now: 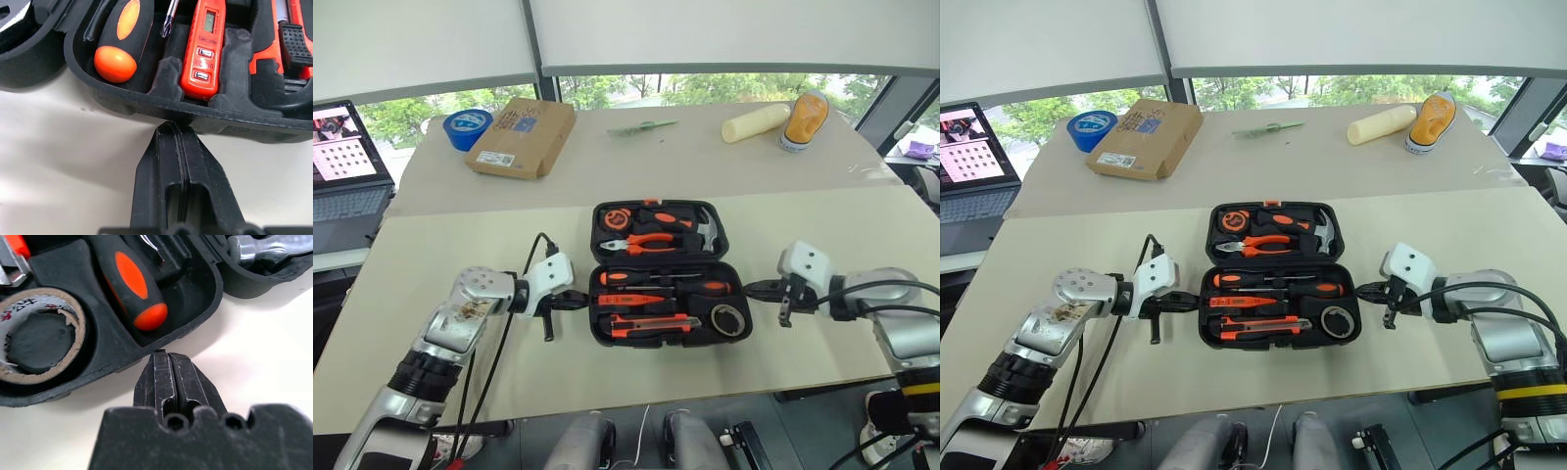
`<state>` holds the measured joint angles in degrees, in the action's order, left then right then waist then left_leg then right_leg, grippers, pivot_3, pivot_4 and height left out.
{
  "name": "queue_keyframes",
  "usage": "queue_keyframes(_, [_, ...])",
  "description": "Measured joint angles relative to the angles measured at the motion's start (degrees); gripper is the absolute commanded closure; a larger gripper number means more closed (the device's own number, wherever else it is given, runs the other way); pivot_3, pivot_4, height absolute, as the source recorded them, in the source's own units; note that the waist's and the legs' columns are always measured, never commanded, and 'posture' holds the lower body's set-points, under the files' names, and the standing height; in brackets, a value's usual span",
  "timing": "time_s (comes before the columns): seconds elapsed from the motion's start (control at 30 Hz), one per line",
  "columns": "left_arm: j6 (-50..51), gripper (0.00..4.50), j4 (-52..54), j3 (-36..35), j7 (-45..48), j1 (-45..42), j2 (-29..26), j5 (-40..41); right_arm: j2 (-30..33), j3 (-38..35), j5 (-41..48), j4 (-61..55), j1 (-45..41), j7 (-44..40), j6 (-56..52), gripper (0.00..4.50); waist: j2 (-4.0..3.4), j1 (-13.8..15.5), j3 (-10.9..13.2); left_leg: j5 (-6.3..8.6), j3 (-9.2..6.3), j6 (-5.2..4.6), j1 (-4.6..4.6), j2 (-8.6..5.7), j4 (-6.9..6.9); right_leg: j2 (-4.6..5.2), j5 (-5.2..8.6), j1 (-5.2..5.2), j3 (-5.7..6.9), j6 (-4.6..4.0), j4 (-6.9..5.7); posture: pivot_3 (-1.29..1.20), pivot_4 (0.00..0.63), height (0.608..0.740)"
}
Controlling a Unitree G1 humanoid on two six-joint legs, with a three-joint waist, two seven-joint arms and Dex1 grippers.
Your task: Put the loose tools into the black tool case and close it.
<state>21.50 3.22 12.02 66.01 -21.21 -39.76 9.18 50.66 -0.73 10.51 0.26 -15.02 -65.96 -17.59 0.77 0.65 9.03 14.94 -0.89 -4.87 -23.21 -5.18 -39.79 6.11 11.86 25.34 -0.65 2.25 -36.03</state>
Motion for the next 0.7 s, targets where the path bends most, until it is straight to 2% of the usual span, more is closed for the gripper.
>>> queue_keyframes(0.23, [2.6, 4.50, 9.9, -0.4, -1.4, 7.9, -1.3, 1.7, 1.4, -2.5, 2.0, -5.5, 7.0, 0.6, -1.6, 4.43, 0.00, 0.1, 0.0, 0.04, -0.01, -0.04, 0.11, 0.01, -0.01, 0.06, 0.00, -0.15, -0.08, 0.00, 0.04, 0.00, 0.150, 0.738])
queue_keyframes(0.5, [5.3, 4.50, 9.2, -2.5, -5.2, 8.0, -1.8, 2.4, 3.8, -6.0, 2.1, -6.7, 10.7, 2.4, -1.7, 4.43, 0.00, 0.1, 0.0, 0.04, 0.00, -0.05, 0.25, 0.01, 0.00, 0.01, 0.00, -0.21, -0.02, 0.00, -0.01, 0.00, 0.150, 0.738])
queue_keyframes(0.57, [8.3, 3.98, 5.9, -5.0, -5.5, 6.1, -3.2, 3.6, 5.0, -7.1, 2.1, -4.5, 9.6, 2.7, -2.7, 4.50, 0.00, 0.1, 0.0, 0.04, 0.00, -0.05, 0.28, 0.02, 0.00, -0.03, 0.00, -0.22, 0.00, -0.01, -0.05, 0.00, 0.150, 0.738])
queue_keyframes(0.6, [10.3, 3.79, 4.0, -6.6, -6.1, 4.7, -3.5, 4.1, 5.0, -7.7, 2.1, -3.3, 8.3, 3.1, -3.9, 4.21, 0.00, 0.0, 0.0, 0.04, 0.00, -0.06, 0.28, 0.02, -0.01, -0.04, 0.00, -0.21, 0.01, -0.01, -0.05, 0.00, 0.150, 0.738])
queue_keyframes(0.7, [19.2, 2.68, -2.0, -10.9, -8.1, -2.9, -2.1, 7.9, 4.1, -7.9, 4.4, 0.6, 0.9, 4.9, -11.0, 3.34, 0.03, 0.0, 0.0, 0.02, 0.00, -0.06, 0.25, 0.01, -0.04, -0.11, 0.00, -0.20, 0.05, -0.01, -0.06, 0.00, 0.150, 0.738])
